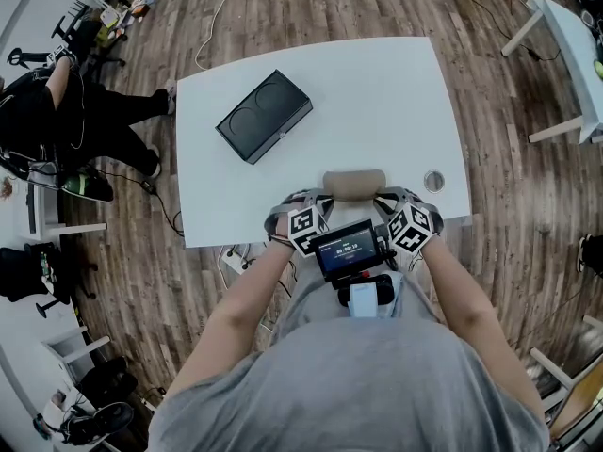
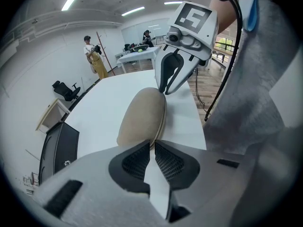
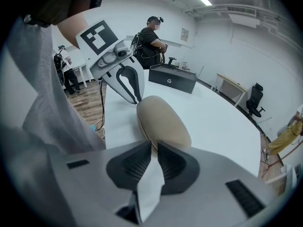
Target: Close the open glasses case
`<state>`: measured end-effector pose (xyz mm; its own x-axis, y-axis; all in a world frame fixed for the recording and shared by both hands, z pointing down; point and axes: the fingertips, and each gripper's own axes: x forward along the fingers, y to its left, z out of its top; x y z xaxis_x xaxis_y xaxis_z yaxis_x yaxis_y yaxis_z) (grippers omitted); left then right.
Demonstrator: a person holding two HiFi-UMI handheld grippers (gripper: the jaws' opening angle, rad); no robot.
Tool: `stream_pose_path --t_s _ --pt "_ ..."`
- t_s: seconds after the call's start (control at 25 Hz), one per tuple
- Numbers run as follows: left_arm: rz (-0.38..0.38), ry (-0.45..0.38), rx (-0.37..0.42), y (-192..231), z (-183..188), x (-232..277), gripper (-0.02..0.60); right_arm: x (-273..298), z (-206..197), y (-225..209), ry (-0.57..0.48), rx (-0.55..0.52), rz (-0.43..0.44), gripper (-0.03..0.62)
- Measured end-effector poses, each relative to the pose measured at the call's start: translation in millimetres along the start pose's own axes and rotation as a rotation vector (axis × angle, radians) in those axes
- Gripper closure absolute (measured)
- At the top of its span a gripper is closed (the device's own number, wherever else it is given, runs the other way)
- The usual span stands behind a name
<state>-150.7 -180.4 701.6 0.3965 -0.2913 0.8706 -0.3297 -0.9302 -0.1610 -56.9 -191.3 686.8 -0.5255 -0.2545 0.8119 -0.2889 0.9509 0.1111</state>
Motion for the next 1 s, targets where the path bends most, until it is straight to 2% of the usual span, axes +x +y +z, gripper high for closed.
stream_pose_path --t_s 0.6,0.88,1.0 --pt "-0.013 0.014 -0.004 -1.7 -3.8 -0.4 0.538 1.5 1.3 1.9 -0.001 0.01 0.017 0.54" --pt "-0.012 -0.04 -0.081 -4.8 -2.5 -7.5 0.538 -2.9 1.5 6.0 -0.048 0.104 0.05 0.54" --pt "-0.009 -0.076 -0.13 -5.6 7.7 -11.5 0.538 -13.5 -8.5 2.4 -0.1 0.199 0.065 0.54"
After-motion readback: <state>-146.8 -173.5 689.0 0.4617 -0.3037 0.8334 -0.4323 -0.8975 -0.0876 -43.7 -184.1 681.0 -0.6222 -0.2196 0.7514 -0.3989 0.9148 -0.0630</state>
